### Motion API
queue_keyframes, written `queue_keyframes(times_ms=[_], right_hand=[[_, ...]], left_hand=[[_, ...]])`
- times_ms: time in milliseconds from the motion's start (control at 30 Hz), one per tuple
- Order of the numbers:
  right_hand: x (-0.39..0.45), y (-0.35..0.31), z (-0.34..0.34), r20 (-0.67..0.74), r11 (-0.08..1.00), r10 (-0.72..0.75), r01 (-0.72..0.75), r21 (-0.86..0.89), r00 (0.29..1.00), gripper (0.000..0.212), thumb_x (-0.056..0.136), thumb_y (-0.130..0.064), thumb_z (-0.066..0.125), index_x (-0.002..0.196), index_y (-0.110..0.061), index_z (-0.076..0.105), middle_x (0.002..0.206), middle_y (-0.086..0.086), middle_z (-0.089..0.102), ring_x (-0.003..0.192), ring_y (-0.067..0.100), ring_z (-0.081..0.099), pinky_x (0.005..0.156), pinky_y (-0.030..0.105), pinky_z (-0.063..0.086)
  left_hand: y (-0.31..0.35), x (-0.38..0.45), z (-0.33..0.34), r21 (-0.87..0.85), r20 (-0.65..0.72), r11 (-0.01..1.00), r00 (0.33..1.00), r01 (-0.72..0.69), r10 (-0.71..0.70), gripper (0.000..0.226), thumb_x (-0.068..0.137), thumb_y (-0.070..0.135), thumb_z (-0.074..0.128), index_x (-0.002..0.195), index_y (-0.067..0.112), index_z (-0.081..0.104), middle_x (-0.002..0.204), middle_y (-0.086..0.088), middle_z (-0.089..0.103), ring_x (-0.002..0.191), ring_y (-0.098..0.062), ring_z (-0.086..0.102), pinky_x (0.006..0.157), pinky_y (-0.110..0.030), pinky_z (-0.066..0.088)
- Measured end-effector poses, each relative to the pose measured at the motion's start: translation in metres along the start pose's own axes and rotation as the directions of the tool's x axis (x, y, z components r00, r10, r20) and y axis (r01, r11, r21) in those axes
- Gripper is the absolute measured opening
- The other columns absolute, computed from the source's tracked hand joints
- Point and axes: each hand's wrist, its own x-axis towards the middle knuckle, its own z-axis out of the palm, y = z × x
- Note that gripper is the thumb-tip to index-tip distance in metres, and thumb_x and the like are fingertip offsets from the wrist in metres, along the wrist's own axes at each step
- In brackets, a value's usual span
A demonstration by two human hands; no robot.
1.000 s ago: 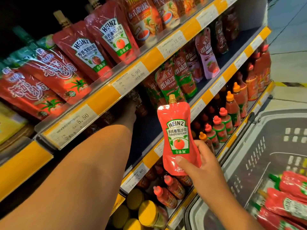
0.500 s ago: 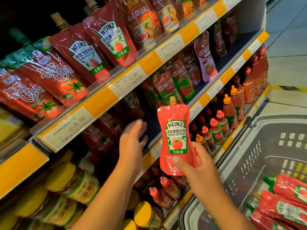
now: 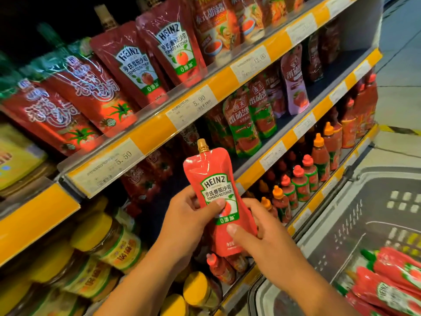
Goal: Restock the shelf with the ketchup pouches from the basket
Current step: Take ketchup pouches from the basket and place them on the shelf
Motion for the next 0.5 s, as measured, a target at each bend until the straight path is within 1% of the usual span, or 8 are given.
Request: queue_keyframes(times_ms=[67, 133, 233, 300, 333, 400, 433, 500], right_hand=[[0.0, 0.0, -0.004, -0.008, 0.998, 0.001, -0.002, -0.063, 1.0, 0.035, 0.094, -0.054, 0.063, 0.128, -0.061, 0.053, 0.116, -0.024, 0.072, 0.106, 0.003, 0.072, 0.093, 0.033, 0.058], [0.001, 0.005, -0.01, -0.029, 0.98, 0.009, -0.015, -0.197, 1.0, 0.036, 0.095, -0.059, 0.059, 0.128, -0.066, 0.046, 0.116, -0.031, 0.065, 0.105, -0.004, 0.065, 0.09, 0.026, 0.053], [-0.002, 0.018, -0.016, -0.05, 0.947, 0.064, -0.076, -0.311, 0.997, 0.042, 0.098, -0.059, 0.061, 0.136, -0.064, 0.043, 0.119, -0.027, 0.064, 0.112, -0.009, 0.059, 0.098, 0.03, 0.051], [-0.003, 0.022, -0.016, -0.052, 0.928, 0.082, -0.095, -0.361, 0.995, 0.048, 0.096, -0.063, 0.06, 0.14, -0.063, 0.041, 0.121, -0.024, 0.065, 0.115, -0.008, 0.057, 0.103, 0.034, 0.05], [-0.003, 0.021, -0.016, -0.045, 0.918, 0.086, -0.097, -0.384, 0.995, 0.05, 0.095, -0.066, 0.059, 0.141, -0.063, 0.04, 0.123, -0.023, 0.064, 0.117, -0.008, 0.056, 0.104, 0.035, 0.048], [-0.004, 0.021, -0.015, -0.028, 0.894, 0.101, -0.103, -0.436, 0.994, 0.054, 0.094, -0.069, 0.057, 0.143, -0.064, 0.036, 0.126, -0.026, 0.061, 0.12, -0.009, 0.053, 0.105, 0.032, 0.047], [-0.005, 0.019, -0.016, -0.017, 0.878, 0.098, -0.095, -0.469, 0.995, 0.056, 0.093, -0.071, 0.056, 0.145, -0.064, 0.034, 0.127, -0.029, 0.058, 0.121, -0.01, 0.052, 0.105, 0.031, 0.046], [-0.008, 0.019, -0.016, 0.0, 0.84, 0.079, -0.067, -0.538, 0.997, 0.059, 0.094, -0.073, 0.054, 0.147, -0.063, 0.031, 0.13, -0.034, 0.054, 0.125, -0.01, 0.048, 0.103, 0.026, 0.043]], left_hand=[[0.004, 0.005, -0.005, -0.029, -0.074, 0.999, 0.997, -0.015, 0.013, 0.027, 0.091, 0.003, 0.073, 0.119, 0.006, 0.071, 0.109, -0.013, 0.079, 0.102, -0.032, 0.077, 0.09, -0.047, 0.062], [0.009, 0.016, -0.011, -0.063, -0.164, 0.998, 0.986, -0.018, 0.008, 0.026, 0.091, 0.005, 0.074, 0.116, 0.007, 0.071, 0.106, -0.009, 0.08, 0.098, -0.028, 0.078, 0.085, -0.044, 0.063], [0.008, 0.043, -0.02, -0.176, -0.28, 0.984, 0.957, 0.03, -0.079, 0.028, 0.089, 0.011, 0.078, 0.117, 0.009, 0.071, 0.099, -0.005, 0.081, 0.09, -0.027, 0.078, 0.079, -0.043, 0.061], [0.006, 0.065, -0.024, -0.226, -0.298, 0.973, 0.947, 0.048, -0.116, 0.028, 0.091, 0.014, 0.076, 0.118, 0.01, 0.072, 0.097, -0.007, 0.081, 0.077, -0.027, 0.075, 0.065, -0.038, 0.057], [0.005, 0.075, -0.026, -0.241, -0.314, 0.97, 0.943, 0.029, -0.106, 0.026, 0.091, 0.014, 0.076, 0.116, 0.011, 0.072, 0.102, -0.009, 0.08, 0.076, -0.025, 0.074, 0.065, -0.038, 0.057], [0.004, 0.096, -0.028, -0.24, -0.395, 0.971, 0.914, -0.009, -0.089, 0.029, 0.089, 0.012, 0.079, 0.115, 0.018, 0.067, 0.117, -0.01, 0.074, 0.091, -0.022, 0.074, 0.086, -0.045, 0.06], [0.004, 0.105, -0.029, -0.21, -0.432, 0.978, 0.898, -0.01, -0.084, 0.036, 0.088, 0.015, 0.081, 0.12, 0.018, 0.065, 0.124, -0.008, 0.07, 0.1, -0.022, 0.07, 0.096, -0.045, 0.057], [0.003, 0.12, -0.028, -0.179, -0.473, 0.984, 0.879, -0.021, -0.067, 0.056, 0.087, 0.019, 0.082, 0.137, 0.018, 0.057, 0.135, -0.006, 0.064, 0.111, -0.02, 0.064, 0.103, -0.041, 0.051]])
